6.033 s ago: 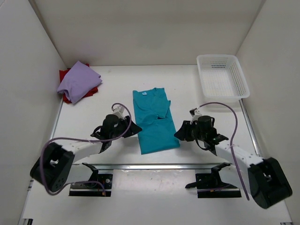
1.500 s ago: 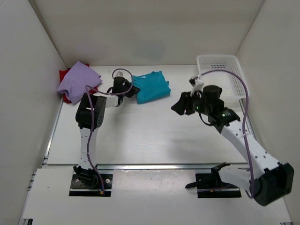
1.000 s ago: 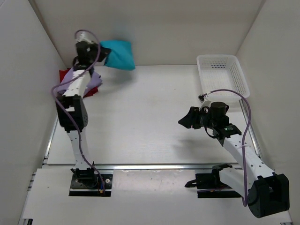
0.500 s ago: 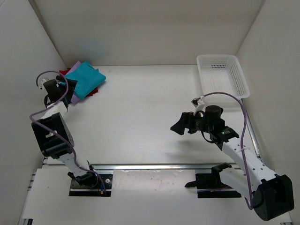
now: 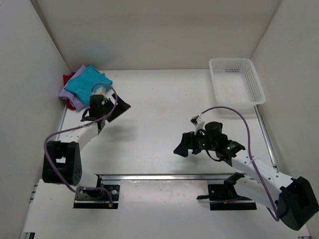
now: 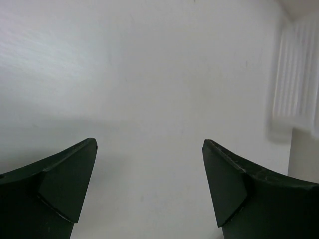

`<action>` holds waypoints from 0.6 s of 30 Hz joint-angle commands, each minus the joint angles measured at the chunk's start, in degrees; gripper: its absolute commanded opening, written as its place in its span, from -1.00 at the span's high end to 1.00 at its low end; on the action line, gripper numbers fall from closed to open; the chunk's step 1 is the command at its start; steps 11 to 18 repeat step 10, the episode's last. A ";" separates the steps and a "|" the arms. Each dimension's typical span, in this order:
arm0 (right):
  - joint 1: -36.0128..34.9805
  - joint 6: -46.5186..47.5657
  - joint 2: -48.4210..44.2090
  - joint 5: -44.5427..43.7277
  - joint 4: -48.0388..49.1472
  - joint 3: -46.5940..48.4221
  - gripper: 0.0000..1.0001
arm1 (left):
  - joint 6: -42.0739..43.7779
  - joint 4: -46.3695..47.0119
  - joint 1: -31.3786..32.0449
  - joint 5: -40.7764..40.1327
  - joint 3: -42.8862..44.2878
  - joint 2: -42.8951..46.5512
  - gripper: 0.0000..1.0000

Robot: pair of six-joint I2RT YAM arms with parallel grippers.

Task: Fold and stack the t-shirts
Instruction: Put the neatly folded tshirt into the corner of the board with the left arm

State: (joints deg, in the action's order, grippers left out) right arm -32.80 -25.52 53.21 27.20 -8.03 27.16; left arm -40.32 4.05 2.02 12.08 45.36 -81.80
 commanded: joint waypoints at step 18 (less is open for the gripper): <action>0.46 -0.68 -3.64 -0.83 4.69 -4.48 -0.98 | 8.49 -7.83 9.50 1.28 -9.51 14.48 -0.97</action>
